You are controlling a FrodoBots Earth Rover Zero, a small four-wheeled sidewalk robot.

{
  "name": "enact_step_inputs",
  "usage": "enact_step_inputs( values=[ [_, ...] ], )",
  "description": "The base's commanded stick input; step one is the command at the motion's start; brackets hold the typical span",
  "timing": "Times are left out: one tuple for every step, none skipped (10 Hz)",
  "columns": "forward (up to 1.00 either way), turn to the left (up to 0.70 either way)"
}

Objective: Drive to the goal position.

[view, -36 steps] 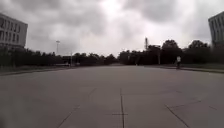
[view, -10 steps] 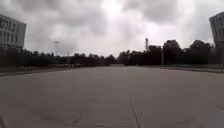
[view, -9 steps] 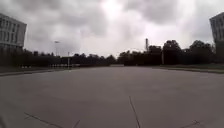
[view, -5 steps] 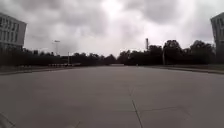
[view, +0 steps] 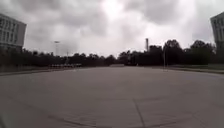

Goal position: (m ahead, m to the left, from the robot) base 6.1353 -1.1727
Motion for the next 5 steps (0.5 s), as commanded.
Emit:
enact_step_inputs(
  values=[
    [0.7,0.0],
    [0.7,0.0],
    [0.7,0.0],
    [0.7,-0.09],
    [0.7,-0.28]
  ],
)
